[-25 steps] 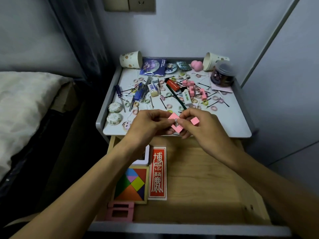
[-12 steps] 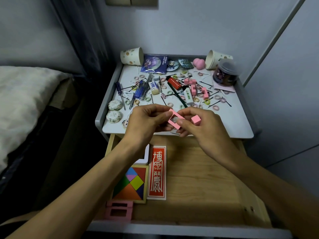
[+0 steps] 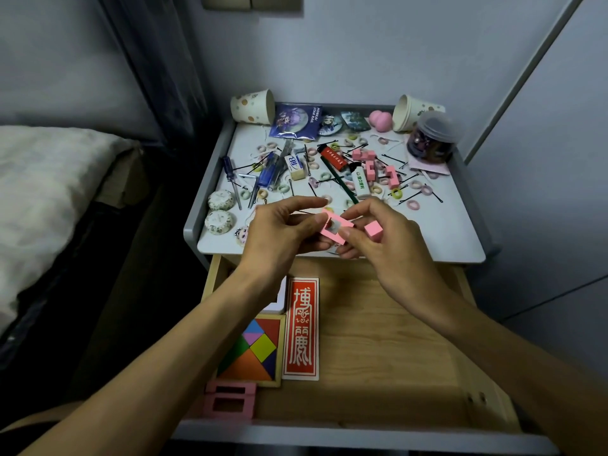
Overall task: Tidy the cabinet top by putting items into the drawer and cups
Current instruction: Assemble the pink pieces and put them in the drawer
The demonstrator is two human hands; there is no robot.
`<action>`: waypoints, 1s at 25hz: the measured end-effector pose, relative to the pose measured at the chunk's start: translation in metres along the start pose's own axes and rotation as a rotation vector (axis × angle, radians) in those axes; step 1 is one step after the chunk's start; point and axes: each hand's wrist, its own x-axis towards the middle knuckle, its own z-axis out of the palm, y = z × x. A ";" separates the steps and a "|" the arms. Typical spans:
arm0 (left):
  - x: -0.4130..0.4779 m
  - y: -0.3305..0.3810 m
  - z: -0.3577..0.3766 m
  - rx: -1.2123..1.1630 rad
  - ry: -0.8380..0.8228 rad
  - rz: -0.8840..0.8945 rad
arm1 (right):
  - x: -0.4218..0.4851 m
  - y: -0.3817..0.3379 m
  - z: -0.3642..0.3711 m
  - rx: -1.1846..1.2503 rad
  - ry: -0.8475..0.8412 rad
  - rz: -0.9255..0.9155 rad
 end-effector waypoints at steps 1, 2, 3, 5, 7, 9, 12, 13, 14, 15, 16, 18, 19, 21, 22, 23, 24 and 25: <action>0.000 0.001 -0.001 0.007 -0.014 -0.008 | 0.001 0.001 -0.001 0.010 -0.003 -0.004; 0.000 0.002 -0.002 0.021 -0.033 -0.022 | 0.001 0.002 -0.001 0.018 -0.008 -0.007; 0.001 0.004 -0.004 0.035 -0.057 -0.041 | 0.001 0.003 -0.002 0.018 -0.017 -0.011; 0.003 0.008 -0.008 0.053 -0.107 -0.091 | 0.001 0.004 -0.004 0.005 -0.039 -0.019; 0.004 0.011 -0.011 0.079 -0.135 -0.114 | 0.001 0.004 -0.006 0.015 -0.059 -0.026; 0.004 0.012 -0.013 0.115 -0.149 -0.107 | 0.002 0.005 -0.008 0.030 -0.076 -0.030; 0.004 0.011 -0.013 0.134 -0.148 -0.096 | 0.001 0.006 -0.009 -0.001 -0.086 -0.043; 0.004 0.011 -0.012 0.121 -0.143 -0.099 | 0.001 0.006 -0.009 -0.008 -0.084 -0.049; 0.004 0.010 -0.011 0.105 -0.137 -0.102 | 0.001 0.006 -0.008 -0.011 -0.081 -0.053; 0.004 0.009 -0.010 0.092 -0.131 -0.103 | 0.000 0.006 -0.008 -0.012 -0.081 -0.052; 0.004 0.008 -0.009 0.086 -0.125 -0.098 | 0.000 0.006 -0.008 -0.015 -0.083 -0.050; 0.003 0.008 -0.008 0.082 -0.109 -0.082 | 0.000 0.005 -0.007 -0.011 -0.086 -0.050; 0.003 0.008 -0.008 0.075 -0.100 -0.075 | 0.000 0.004 -0.007 -0.005 -0.076 -0.047; 0.004 0.009 -0.009 0.068 -0.086 -0.067 | 0.000 0.002 -0.008 -0.013 -0.015 -0.019; 0.004 0.010 -0.009 0.075 -0.082 -0.067 | 0.001 0.000 -0.010 -0.016 0.020 0.011; 0.004 0.011 -0.010 0.086 -0.081 -0.070 | 0.002 -0.001 -0.013 -0.002 0.035 0.051; 0.004 0.011 -0.010 0.098 -0.084 -0.075 | 0.004 -0.002 -0.016 0.032 0.023 0.099; 0.004 0.011 -0.010 0.111 -0.090 -0.076 | 0.006 -0.003 -0.019 0.070 -0.013 0.151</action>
